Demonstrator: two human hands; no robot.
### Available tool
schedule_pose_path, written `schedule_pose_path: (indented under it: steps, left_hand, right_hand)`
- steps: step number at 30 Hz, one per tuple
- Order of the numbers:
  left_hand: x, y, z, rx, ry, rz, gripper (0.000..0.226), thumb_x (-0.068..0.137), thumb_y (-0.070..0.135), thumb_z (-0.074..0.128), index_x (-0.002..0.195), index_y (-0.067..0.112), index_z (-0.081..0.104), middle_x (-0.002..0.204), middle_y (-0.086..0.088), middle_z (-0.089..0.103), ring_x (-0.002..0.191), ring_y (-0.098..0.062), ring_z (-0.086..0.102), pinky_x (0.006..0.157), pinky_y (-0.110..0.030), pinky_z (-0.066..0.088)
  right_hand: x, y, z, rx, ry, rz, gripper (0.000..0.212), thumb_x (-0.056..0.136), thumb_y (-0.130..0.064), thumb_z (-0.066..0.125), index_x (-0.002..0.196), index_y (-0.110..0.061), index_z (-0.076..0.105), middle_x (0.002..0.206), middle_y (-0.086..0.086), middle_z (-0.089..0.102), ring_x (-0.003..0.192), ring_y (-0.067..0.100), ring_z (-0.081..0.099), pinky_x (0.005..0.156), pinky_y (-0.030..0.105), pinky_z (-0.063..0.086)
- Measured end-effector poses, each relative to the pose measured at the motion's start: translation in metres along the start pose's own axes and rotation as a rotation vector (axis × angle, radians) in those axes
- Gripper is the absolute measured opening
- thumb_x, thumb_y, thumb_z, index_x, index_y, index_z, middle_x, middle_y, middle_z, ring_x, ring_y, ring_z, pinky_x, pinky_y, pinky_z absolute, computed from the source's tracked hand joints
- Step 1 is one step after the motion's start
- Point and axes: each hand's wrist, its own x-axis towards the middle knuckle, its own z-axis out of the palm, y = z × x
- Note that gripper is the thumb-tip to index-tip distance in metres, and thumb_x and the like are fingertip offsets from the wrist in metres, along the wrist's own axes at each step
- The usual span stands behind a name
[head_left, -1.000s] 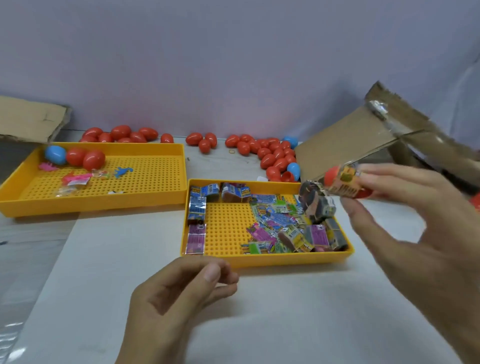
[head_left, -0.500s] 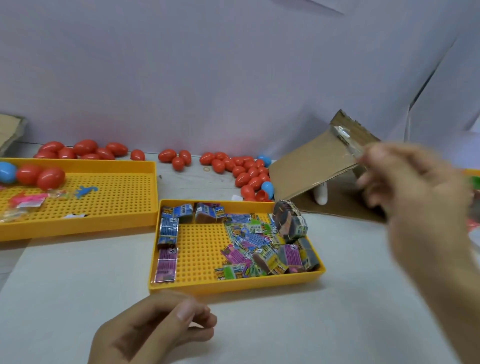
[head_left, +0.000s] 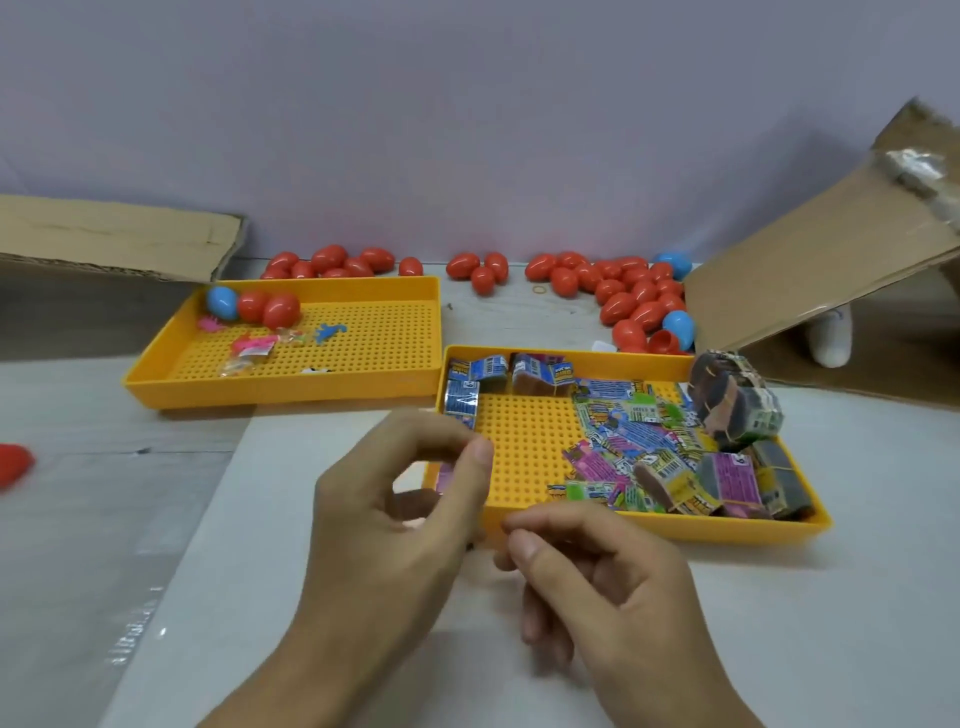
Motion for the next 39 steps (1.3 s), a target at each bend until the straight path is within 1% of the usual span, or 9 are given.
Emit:
schedule_pose_path:
  steps: [3,7,11,15,18,24,29,34,39]
  left_hand:
    - [0.056,0.005,0.005,0.138,-0.056,0.081,0.009,0.090,0.020,0.070,0.082,0.020,0.068,0.073,0.008,0.066,0.066,-0.008,0.065,0.056,-0.025,0.055]
    - [0.159,-0.013,0.032,0.364,-0.100,-0.067,0.011,0.091,0.012,0.068,0.083,0.020,0.068,0.075,0.009,0.066,0.067,0.001,0.063,0.056,-0.011,0.047]
    - [0.227,-0.072,0.066,0.771,-0.293,-0.269,0.037,0.089,0.012,0.068,0.126,0.013,0.064,0.124,-0.011,0.064,0.106,-0.023,0.063,0.075,-0.025,0.049]
    - [0.230,-0.105,0.090,0.977,-0.280,-0.131,0.032,0.091,0.003,0.059,0.121,0.009,0.068,0.120,-0.015,0.066,0.111,-0.032,0.062,0.091,-0.037,0.050]
    - [0.225,-0.092,0.096,0.796,-0.255,-0.037,0.027,0.094,0.008,0.061,0.119,0.010,0.070,0.116,-0.013,0.070,0.107,-0.028,0.066,0.094,-0.037,0.053]
    - [0.132,-0.004,0.054,-0.250,-0.352,0.070,0.025,0.085,0.018,0.072,0.109,0.021,0.068,0.087,-0.008,0.076,0.077,-0.025,0.074,0.071,-0.027,0.058]
    - [0.023,0.013,0.019,-0.323,-0.279,0.029,0.038,0.072,0.041,0.084,0.105,0.026,0.075,0.095,-0.005,0.077,0.075,-0.020,0.074,0.068,-0.025,0.059]
    - [-0.032,0.002,0.019,-0.393,-0.123,-0.030,0.044,0.061,0.004,0.082,0.096,0.031,0.080,0.085,-0.002,0.078,0.073,-0.011,0.073,0.067,-0.017,0.056]
    - [-0.036,0.003,0.006,-0.369,-0.226,-0.068,0.034,0.069,0.018,0.075,0.102,0.029,0.078,0.093,-0.002,0.075,0.075,-0.016,0.071,0.070,-0.023,0.057]
  right_hand:
    - [0.002,0.000,0.001,-0.015,-0.038,0.026,0.018,0.084,-0.008,0.073,0.078,-0.025,0.075,0.073,0.010,0.073,0.043,0.014,0.057,0.042,0.016,0.041]
    - [0.004,0.000,0.002,-0.017,-0.039,0.045,0.023,0.085,-0.006,0.073,0.078,-0.028,0.076,0.066,0.007,0.071,0.042,0.013,0.056,0.045,0.024,0.045]
    - [0.005,0.000,0.000,0.002,-0.049,0.066,0.011,0.071,-0.028,0.068,0.078,-0.033,0.075,0.064,0.005,0.070,0.044,0.012,0.054,0.047,0.030,0.046]
    - [0.006,0.000,0.000,-0.017,-0.042,0.089,0.011,0.069,-0.034,0.067,0.077,-0.035,0.074,0.064,0.006,0.069,0.048,0.014,0.050,0.051,0.034,0.044]
    - [0.007,0.001,-0.002,-0.005,-0.050,0.099,0.011,0.070,-0.035,0.066,0.078,-0.035,0.074,0.067,0.008,0.069,0.051,0.014,0.051,0.052,0.036,0.046]
    - [0.009,-0.004,-0.008,0.137,-0.077,0.105,0.012,0.077,-0.032,0.062,0.078,-0.026,0.072,0.057,0.003,0.065,0.039,0.004,0.049,0.045,0.017,0.038]
    - [0.008,-0.008,-0.011,0.335,-0.069,0.121,0.023,0.080,-0.037,0.053,0.081,-0.017,0.062,0.057,0.010,0.061,0.037,0.015,0.041,0.036,0.016,0.026]
    - [-0.003,-0.004,-0.013,0.258,-0.071,0.079,0.054,0.079,-0.056,0.046,0.075,-0.006,0.064,0.055,0.010,0.060,0.039,0.017,0.043,0.040,0.016,0.030]
    - [-0.010,-0.013,-0.024,0.224,-0.100,0.153,0.056,0.078,-0.065,0.051,0.075,-0.013,0.073,0.059,0.012,0.061,0.040,0.018,0.049,0.037,0.015,0.030]
